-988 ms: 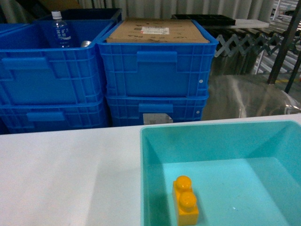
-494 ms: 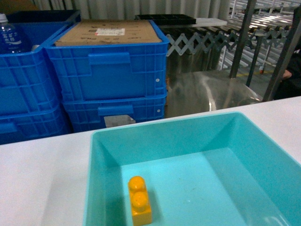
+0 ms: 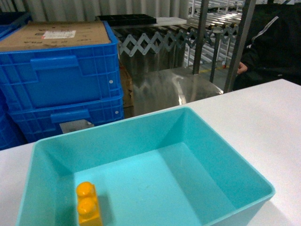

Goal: Pick red block from blue box to shelf

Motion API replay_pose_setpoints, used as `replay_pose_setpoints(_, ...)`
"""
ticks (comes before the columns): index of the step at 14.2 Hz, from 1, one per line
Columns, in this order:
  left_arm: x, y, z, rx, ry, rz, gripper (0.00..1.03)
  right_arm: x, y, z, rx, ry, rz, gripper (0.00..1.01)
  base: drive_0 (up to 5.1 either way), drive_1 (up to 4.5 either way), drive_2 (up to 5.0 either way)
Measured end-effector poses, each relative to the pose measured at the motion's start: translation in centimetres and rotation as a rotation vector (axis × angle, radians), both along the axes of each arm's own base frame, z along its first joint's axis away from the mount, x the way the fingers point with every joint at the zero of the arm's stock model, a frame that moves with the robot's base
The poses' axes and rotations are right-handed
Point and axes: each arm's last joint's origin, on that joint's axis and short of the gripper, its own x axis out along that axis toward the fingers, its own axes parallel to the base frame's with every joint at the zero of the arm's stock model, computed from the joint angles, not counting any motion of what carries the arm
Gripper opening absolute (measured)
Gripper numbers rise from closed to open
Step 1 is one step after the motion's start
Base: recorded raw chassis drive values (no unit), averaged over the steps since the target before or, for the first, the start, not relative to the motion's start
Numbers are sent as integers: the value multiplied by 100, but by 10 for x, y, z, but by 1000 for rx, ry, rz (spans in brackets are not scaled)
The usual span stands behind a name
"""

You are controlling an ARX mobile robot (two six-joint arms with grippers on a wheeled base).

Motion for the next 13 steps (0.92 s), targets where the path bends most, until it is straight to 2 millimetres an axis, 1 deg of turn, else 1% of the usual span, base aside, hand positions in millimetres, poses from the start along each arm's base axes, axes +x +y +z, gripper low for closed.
replay_pose_setpoints(13,0,0,0,0,0,0,98,0,0,0,0,0,0,26,-164,-164,-164)
